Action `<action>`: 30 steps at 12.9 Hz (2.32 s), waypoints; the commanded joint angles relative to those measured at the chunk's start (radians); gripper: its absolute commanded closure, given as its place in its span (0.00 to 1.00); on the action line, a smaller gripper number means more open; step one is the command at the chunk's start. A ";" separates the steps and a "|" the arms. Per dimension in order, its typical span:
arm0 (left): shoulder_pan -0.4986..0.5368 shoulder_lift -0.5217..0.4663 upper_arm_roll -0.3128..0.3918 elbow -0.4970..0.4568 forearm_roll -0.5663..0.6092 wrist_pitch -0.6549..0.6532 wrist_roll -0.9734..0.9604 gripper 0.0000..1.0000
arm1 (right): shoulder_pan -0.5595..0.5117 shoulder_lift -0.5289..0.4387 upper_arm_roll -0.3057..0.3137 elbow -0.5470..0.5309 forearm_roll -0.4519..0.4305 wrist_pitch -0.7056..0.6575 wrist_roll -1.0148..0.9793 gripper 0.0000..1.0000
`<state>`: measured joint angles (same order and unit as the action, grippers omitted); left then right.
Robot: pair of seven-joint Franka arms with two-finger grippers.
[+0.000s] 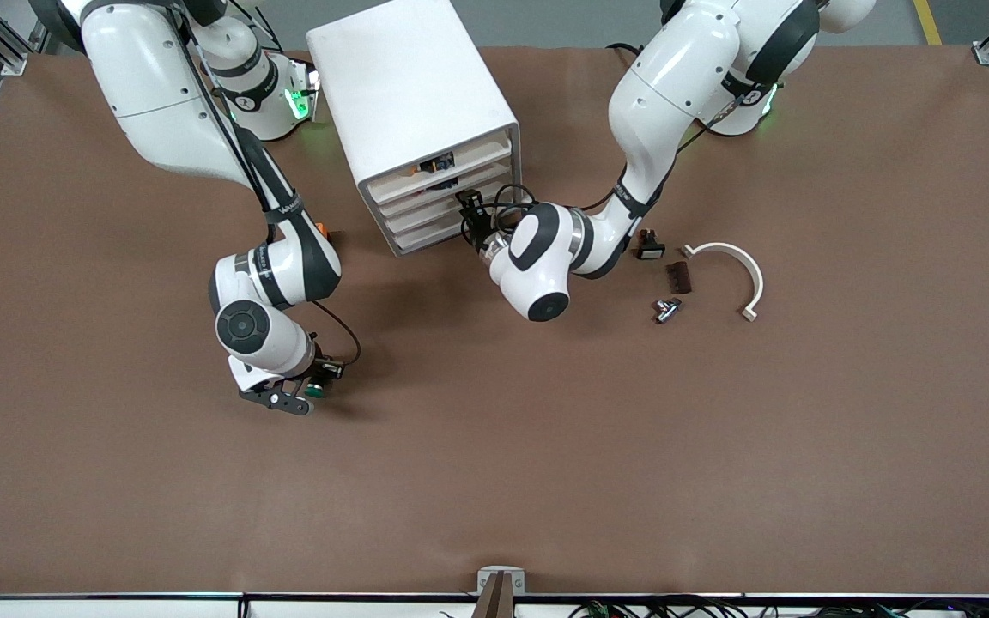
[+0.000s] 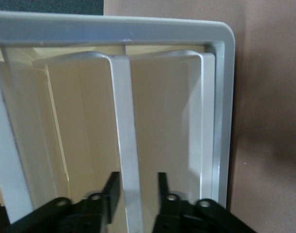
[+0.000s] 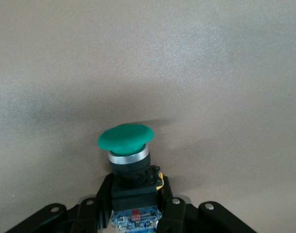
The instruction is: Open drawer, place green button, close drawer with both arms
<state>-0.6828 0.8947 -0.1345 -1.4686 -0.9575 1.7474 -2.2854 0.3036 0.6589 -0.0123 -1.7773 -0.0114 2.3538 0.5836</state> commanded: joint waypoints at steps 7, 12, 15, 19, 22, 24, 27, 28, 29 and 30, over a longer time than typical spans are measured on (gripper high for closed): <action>0.115 0.010 0.039 0.088 0.008 -0.009 0.078 0.99 | 0.018 -0.048 -0.002 0.180 0.036 -0.296 0.232 0.98; 0.126 0.007 0.113 0.120 0.008 -0.002 0.159 0.84 | 0.084 -0.122 0.000 0.199 0.033 -0.337 0.439 0.98; 0.127 0.003 0.130 0.136 0.003 0.004 0.196 0.00 | 0.150 -0.140 0.000 0.203 0.034 -0.335 0.571 0.99; 0.124 -0.007 0.211 0.175 0.013 -0.006 0.204 0.00 | 0.267 -0.145 0.002 0.202 0.036 -0.343 0.819 0.99; 0.127 -0.022 0.262 0.195 0.048 -0.008 0.239 0.00 | 0.327 -0.144 0.006 0.193 0.124 -0.337 0.952 1.00; 0.126 -0.048 0.295 0.195 0.048 -0.005 0.245 0.00 | 0.366 -0.145 0.005 0.174 0.142 -0.329 1.043 1.00; 0.127 -0.094 0.346 0.195 0.077 -0.005 0.320 0.00 | 0.431 -0.142 0.005 0.135 0.143 -0.280 1.168 1.00; 0.129 -0.112 0.345 0.194 0.123 -0.005 0.346 0.00 | 0.451 -0.140 0.005 0.116 0.143 -0.249 1.200 1.00; 0.126 -0.134 0.343 0.194 0.188 -0.005 0.372 0.00 | 0.469 -0.137 0.005 0.110 0.143 -0.239 1.232 1.00; 0.120 -0.141 0.345 0.194 0.263 -0.005 0.377 0.00 | 0.482 -0.134 0.005 0.104 0.143 -0.232 1.262 0.99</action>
<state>-0.5473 0.7929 0.2036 -1.2557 -0.7898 1.7480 -1.9366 0.7599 0.5339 0.0007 -1.6480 0.1182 2.1000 1.7914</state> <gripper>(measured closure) 0.000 0.581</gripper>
